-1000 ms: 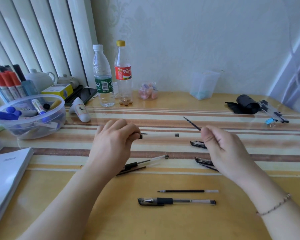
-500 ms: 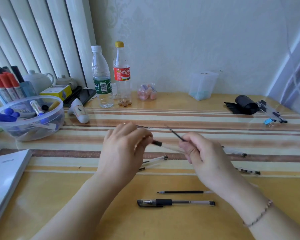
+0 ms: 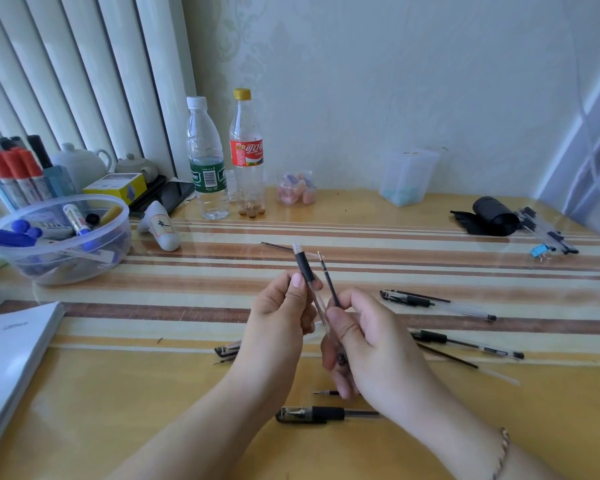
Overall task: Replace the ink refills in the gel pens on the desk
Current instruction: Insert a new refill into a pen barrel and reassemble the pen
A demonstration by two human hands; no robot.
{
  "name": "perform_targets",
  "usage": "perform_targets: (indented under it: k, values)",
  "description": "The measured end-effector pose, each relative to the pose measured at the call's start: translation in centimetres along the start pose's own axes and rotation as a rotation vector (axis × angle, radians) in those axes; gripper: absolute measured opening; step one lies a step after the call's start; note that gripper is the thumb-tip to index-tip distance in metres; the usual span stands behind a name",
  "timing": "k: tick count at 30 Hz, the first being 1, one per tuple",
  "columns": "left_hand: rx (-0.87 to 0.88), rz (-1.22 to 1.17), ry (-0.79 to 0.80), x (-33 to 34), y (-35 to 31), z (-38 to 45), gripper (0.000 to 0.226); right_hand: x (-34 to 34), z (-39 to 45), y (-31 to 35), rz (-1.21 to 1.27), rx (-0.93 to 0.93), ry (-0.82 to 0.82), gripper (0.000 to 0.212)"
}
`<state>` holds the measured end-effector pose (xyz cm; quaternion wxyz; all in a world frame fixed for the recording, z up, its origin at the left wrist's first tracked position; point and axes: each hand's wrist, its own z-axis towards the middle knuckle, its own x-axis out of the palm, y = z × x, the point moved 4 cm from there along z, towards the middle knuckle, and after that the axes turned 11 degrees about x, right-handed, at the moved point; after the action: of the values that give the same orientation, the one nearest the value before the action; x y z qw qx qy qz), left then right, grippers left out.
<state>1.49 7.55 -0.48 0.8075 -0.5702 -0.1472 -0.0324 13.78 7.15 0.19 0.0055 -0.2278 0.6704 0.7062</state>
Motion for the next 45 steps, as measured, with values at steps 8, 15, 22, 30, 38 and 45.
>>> perform_targets:
  k: [8,15,22,30,38,45]
  values:
    - [0.277,0.625,0.221,0.3,-1.6,-0.4,0.035,-4.3,0.6,0.7,0.164,-0.121,-0.289,0.026]
    - [0.49,0.883,0.308,0.6,-2.0,-0.4,0.025,-5.7,1.0,0.7,0.771,-0.068,-0.19,0.026]
    - [0.486,0.874,0.325,0.5,-1.8,-0.4,0.024,-5.4,0.9,0.6,0.677,-0.048,-0.239,0.025]
    - [0.511,0.867,0.352,0.7,-1.8,-0.4,0.025,-5.6,1.1,0.3,0.594,-0.062,-0.25,0.024]
    - [0.501,0.839,0.354,0.7,-1.8,-0.4,0.027,-6.0,1.1,0.5,0.536,-0.125,-0.242,0.02]
    - [0.518,0.814,0.355,0.8,-2.0,-0.6,0.027,-6.0,1.1,0.5,0.572,-0.093,-0.195,0.021]
